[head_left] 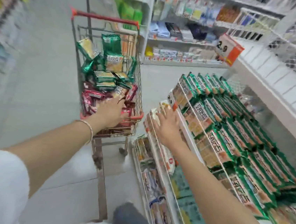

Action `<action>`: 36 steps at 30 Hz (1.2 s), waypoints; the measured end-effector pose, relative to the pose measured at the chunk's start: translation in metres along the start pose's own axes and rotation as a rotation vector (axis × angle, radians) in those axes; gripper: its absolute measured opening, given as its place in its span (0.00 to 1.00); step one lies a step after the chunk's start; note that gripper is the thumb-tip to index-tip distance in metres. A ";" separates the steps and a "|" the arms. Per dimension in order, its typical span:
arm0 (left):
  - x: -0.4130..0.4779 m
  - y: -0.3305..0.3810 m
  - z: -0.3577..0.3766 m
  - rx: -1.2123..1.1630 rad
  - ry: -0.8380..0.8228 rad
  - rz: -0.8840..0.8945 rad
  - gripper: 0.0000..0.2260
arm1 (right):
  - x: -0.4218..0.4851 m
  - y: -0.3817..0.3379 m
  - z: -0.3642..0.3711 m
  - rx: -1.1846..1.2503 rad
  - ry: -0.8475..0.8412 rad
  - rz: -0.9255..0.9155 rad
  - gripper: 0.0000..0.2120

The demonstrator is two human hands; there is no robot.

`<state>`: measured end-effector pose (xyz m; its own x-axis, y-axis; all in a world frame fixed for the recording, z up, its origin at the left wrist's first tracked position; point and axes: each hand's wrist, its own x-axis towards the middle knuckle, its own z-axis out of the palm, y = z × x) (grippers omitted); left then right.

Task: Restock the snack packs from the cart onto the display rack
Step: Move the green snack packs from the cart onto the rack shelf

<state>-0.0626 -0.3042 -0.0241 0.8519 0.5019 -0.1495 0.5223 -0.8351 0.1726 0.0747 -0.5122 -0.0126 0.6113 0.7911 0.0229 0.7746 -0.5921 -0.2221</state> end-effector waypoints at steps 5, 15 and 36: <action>0.035 -0.064 0.013 -0.044 -0.079 -0.132 0.32 | 0.067 -0.030 0.037 0.032 -0.156 -0.064 0.22; 0.160 -0.150 0.010 -0.148 -0.123 -0.339 0.29 | 0.241 -0.028 0.093 0.047 -0.360 -0.080 0.21; 0.385 -0.301 -0.047 -0.288 0.367 -0.505 0.17 | 0.389 -0.056 0.163 0.163 -0.246 0.125 0.14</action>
<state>0.1099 0.1506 -0.0878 0.4330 0.8999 0.0509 0.8049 -0.4114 0.4277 0.2425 -0.1463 -0.1502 0.6270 0.7390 -0.2464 0.6480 -0.6703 -0.3617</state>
